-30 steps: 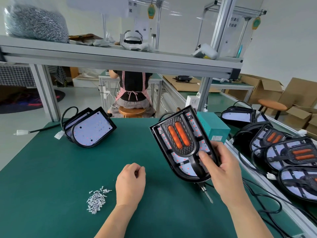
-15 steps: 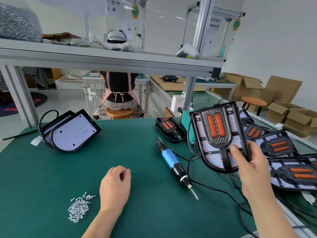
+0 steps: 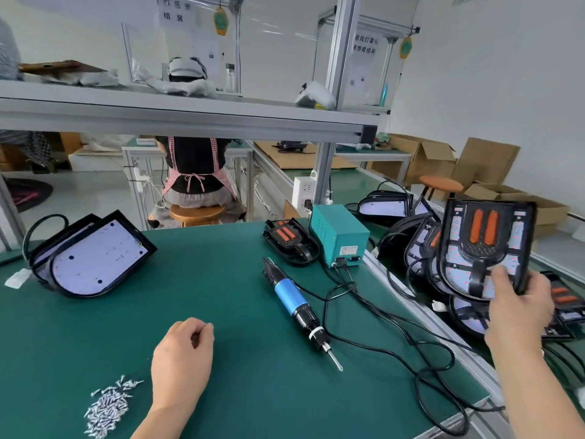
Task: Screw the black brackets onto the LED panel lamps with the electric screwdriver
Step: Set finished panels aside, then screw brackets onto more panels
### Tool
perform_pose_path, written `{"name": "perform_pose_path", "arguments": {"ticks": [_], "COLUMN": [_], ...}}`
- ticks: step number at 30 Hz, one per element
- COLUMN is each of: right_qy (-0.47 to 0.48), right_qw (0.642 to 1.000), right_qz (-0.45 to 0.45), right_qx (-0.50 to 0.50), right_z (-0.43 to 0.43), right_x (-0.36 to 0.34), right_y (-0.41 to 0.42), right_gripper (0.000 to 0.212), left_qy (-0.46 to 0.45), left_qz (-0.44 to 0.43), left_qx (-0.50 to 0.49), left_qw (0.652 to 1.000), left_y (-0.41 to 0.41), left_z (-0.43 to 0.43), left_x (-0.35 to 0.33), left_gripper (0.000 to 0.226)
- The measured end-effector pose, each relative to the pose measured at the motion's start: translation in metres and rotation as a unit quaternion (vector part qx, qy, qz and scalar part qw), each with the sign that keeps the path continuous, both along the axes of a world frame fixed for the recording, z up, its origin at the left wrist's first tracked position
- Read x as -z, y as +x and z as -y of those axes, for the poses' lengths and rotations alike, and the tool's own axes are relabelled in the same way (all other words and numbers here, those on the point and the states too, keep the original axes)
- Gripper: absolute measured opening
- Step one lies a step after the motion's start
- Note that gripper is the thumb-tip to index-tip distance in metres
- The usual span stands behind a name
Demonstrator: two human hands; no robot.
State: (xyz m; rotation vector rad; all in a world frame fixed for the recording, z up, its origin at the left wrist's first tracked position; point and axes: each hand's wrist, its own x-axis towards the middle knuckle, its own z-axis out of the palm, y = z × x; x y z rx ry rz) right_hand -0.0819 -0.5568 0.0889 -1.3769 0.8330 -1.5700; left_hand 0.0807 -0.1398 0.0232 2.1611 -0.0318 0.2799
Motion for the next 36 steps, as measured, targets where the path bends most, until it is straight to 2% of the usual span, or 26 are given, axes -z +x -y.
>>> {"name": "perform_pose_path", "arguments": {"ticks": [4,8,12,17,20,24,29,34,36], "right_qy": [0.040,0.100,0.171,0.103,0.054,0.075,0.150,0.090,0.069], "right_qw": [0.997,0.990,0.974,0.962,0.933,0.884,0.878,0.916,0.919], "right_qz": [0.011,-0.019,-0.128,-0.244,-0.343,-0.453,-0.450,-0.377,-0.369], "right_qx": [0.069,0.101,0.079,0.068,0.091,0.090,0.062,0.102,0.121], "right_z": [0.029,0.052,0.060,0.050,0.050,0.059,0.060,0.039,0.026], "right_x": [0.006,0.012,0.018,0.017,0.023,0.028,0.006,0.015,0.023], "right_y": [0.000,0.006,0.014,0.032,0.043,0.048,0.052,0.052,0.054], "right_gripper": [0.040,0.046,0.062,0.095,0.086,0.080,0.082,0.090,0.088], "left_qy": [0.000,-0.004,-0.006,-0.002,0.002,0.004,0.002,-0.006,-0.007], "left_qz": [0.000,-0.011,-0.014,-0.015,-0.016,-0.016,-0.018,-0.009,-0.007], "left_qx": [0.001,0.002,0.004,-0.001,-0.002,-0.004,-0.007,-0.001,-0.001], "left_qw": [1.000,1.000,1.000,1.000,1.000,1.000,1.000,1.000,1.000], "left_y": [-0.001,-0.002,-0.003,-0.004,-0.003,-0.002,-0.001,-0.002,-0.002], "left_z": [0.001,0.002,0.002,0.003,0.003,0.005,0.004,0.005,0.004], "left_x": [-0.002,-0.004,-0.006,-0.007,-0.006,-0.007,-0.006,-0.006,-0.006], "left_gripper": [0.026,0.027,0.025,0.023,0.023,0.023,0.025,0.026,0.026]}}
